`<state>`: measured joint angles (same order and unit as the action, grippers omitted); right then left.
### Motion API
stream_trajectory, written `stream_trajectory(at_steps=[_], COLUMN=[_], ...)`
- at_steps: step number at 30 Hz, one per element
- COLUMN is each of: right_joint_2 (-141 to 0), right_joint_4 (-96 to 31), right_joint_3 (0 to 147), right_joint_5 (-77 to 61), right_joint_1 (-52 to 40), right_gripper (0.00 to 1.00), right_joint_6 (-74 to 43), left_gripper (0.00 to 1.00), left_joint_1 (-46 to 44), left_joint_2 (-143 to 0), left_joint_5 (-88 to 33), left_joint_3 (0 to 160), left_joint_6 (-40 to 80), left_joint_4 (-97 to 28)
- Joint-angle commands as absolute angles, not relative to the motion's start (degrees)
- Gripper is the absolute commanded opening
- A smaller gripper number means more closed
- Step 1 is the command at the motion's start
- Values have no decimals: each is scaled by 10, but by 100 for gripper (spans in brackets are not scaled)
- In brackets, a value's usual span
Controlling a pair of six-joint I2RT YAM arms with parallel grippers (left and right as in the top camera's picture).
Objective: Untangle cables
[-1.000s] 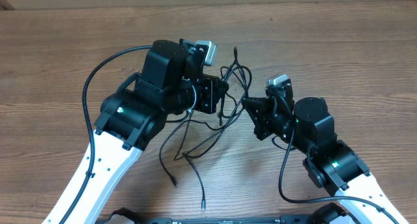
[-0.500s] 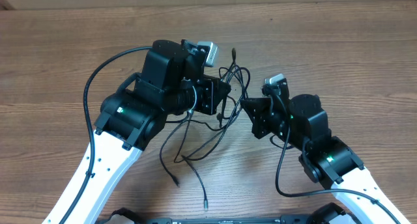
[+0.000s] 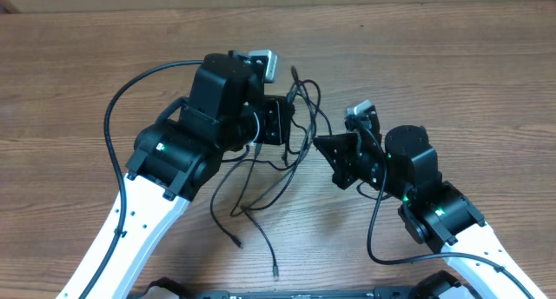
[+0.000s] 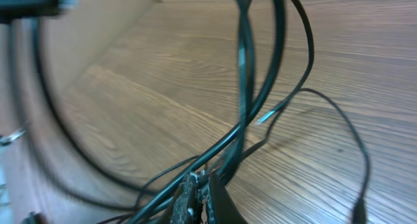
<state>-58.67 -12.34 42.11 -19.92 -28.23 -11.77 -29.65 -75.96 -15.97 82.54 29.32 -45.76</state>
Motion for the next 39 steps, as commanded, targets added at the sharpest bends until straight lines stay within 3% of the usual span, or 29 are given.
stream_trajectory(at_steps=[1,7,9,13,18,21,26,30,39], right_joint_2=[-578,-567,-568,-568,-578,-587,-588,-588,-589], right_joint_4=[-111,-108,-108,-108,-108,-108,-108,-109,-122], right_joint_3=[427,427,427,427,427,427,427,427,427], right_joint_5=[-244,-234,-218,-188,-180,-178,-175,-124,-75], right_joint_1=[-285,-285,-285,-285,-284,-284,-284,-284,-284], right_gripper=[4,7,29,41,40,21,20,49,57], right_joint_6=[-115,-115,-115,-115,-115,-115,-115,-115,-115], left_gripper=[4,4,4,4,4,4,4,4,4], left_joint_1=[-296,-296,-296,-296,-296,-296,-296,-296,-296], left_joint_2=[-751,-753,-753,-753,-753,-753,-753,-753,-753], left_joint_5=[-95,-149,-209,-312,-350,-345,-345,-342,-297], left_joint_3=[831,831,831,831,831,831,831,831,831], left_joint_6=[333,326,303,276,276,274,274,272,272], left_joint_4=[-467,-465,-461,-447,-426,-426,-426,-426,-434])
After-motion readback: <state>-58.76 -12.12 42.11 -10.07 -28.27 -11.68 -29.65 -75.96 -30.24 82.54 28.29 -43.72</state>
